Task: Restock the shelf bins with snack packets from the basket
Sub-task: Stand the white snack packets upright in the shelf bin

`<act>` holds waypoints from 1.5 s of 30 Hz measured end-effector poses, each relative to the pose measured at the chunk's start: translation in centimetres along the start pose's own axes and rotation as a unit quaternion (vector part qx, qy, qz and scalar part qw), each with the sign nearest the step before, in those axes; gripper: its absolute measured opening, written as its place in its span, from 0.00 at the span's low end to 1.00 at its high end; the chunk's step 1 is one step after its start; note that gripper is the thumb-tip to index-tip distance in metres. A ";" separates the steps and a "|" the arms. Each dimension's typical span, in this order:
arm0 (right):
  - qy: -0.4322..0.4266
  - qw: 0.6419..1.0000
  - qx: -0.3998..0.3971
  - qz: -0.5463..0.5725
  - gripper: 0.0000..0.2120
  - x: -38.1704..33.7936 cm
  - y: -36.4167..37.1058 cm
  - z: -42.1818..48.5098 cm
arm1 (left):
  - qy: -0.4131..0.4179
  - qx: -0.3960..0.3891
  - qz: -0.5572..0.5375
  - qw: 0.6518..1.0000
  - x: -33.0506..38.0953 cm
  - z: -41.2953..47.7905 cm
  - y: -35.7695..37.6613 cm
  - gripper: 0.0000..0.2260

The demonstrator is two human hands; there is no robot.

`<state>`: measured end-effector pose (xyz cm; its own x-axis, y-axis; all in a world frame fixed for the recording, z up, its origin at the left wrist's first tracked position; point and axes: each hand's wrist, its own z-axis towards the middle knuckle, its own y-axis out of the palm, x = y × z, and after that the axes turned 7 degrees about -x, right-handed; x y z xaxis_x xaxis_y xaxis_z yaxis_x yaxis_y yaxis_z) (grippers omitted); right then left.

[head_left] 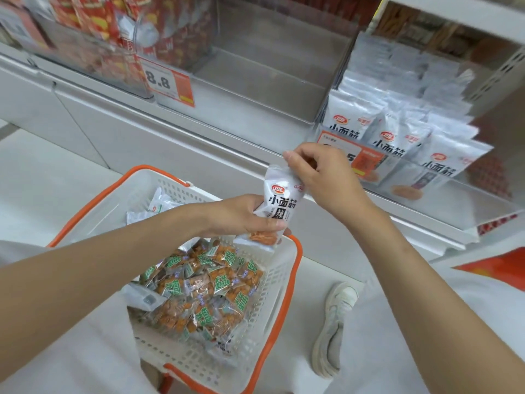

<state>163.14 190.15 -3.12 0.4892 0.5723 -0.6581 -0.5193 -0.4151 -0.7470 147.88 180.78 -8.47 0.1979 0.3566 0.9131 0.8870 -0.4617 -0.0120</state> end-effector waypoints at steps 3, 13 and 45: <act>-0.016 0.999 -0.039 0.025 0.20 0.0 -0.4 -0.2 | 0.003 0.007 0.000 1.000 0.8 -0.5 -0.1 0.10; 0.000 0.987 0.151 0.052 0.27 1.1 -2.2 -0.4 | 0.078 0.101 -0.029 0.991 3.1 0.1 1.5 0.13; 0.098 0.962 0.229 0.114 0.12 9.8 -17.8 -9.2 | 0.265 0.184 0.282 0.903 20.8 13.8 7.9 0.22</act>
<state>183.62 196.59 2.89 0.4257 0.3404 -0.8384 -0.8609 -0.1328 -0.4911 164.77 195.70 4.81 0.5203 -0.3356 0.7853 0.8056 -0.1122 -0.5817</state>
